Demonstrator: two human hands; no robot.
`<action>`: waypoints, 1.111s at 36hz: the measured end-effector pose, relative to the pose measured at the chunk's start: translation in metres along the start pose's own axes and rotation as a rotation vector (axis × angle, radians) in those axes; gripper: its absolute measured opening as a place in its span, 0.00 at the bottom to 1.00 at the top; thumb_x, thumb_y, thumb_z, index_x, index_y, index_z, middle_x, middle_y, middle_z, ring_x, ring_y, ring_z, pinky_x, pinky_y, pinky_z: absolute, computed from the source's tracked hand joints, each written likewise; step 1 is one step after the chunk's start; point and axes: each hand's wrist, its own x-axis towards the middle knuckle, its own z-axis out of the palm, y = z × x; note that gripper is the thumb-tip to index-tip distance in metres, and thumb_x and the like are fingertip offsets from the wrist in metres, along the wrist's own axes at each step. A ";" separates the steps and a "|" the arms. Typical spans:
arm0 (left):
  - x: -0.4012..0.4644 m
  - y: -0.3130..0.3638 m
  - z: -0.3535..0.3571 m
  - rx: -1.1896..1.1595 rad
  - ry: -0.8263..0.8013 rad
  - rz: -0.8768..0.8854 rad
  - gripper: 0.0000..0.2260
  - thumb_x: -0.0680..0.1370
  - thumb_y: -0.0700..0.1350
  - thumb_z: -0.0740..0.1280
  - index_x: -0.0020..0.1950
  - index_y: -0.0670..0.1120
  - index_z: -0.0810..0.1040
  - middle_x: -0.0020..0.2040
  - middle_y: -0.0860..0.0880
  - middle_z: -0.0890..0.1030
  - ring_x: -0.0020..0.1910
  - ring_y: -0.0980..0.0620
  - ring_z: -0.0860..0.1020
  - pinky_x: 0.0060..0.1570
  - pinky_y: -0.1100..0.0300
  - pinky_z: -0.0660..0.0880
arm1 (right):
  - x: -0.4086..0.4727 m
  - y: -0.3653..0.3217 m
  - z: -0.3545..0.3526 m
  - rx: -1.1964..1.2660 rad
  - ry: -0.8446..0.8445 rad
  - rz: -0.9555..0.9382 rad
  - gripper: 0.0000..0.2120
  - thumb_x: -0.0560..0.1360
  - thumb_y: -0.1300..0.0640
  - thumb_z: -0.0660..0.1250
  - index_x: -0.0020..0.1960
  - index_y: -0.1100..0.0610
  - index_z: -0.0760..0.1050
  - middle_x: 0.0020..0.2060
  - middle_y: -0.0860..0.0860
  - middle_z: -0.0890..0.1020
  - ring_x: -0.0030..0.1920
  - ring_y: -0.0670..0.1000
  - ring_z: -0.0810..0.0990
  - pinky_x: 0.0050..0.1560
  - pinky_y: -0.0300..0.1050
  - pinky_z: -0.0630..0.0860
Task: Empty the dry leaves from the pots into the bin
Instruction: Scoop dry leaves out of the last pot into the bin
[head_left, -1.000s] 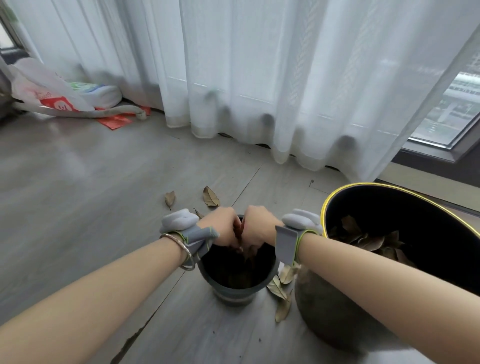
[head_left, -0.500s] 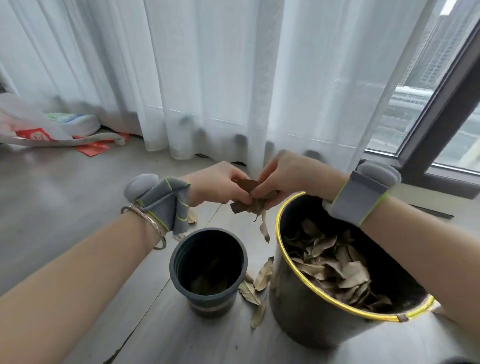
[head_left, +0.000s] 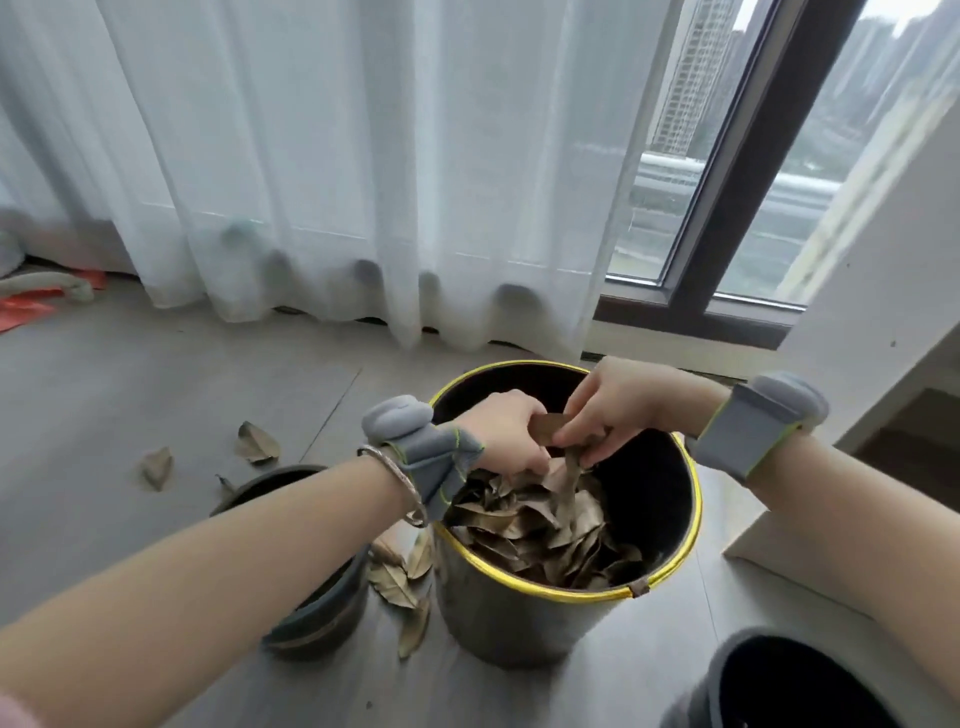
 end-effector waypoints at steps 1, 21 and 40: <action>0.004 0.004 0.005 0.028 -0.021 0.001 0.07 0.72 0.43 0.69 0.50 0.45 0.77 0.42 0.48 0.78 0.40 0.50 0.76 0.36 0.61 0.73 | 0.002 0.007 0.000 -0.007 -0.010 0.021 0.03 0.70 0.65 0.73 0.43 0.61 0.80 0.36 0.55 0.80 0.35 0.52 0.83 0.40 0.41 0.83; 0.025 0.007 0.016 0.126 -0.136 0.048 0.21 0.73 0.43 0.71 0.65 0.48 0.74 0.58 0.50 0.80 0.56 0.52 0.79 0.51 0.61 0.76 | 0.025 0.036 0.007 -0.205 -0.010 0.119 0.13 0.72 0.67 0.70 0.56 0.61 0.80 0.37 0.56 0.80 0.36 0.51 0.80 0.34 0.37 0.79; -0.060 -0.107 -0.082 -0.335 -0.084 -0.261 0.08 0.77 0.42 0.67 0.56 0.43 0.79 0.42 0.52 0.82 0.31 0.65 0.80 0.31 0.75 0.74 | 0.029 -0.079 0.088 -0.033 0.214 -0.529 0.03 0.71 0.63 0.69 0.43 0.61 0.81 0.33 0.56 0.84 0.31 0.50 0.82 0.40 0.43 0.82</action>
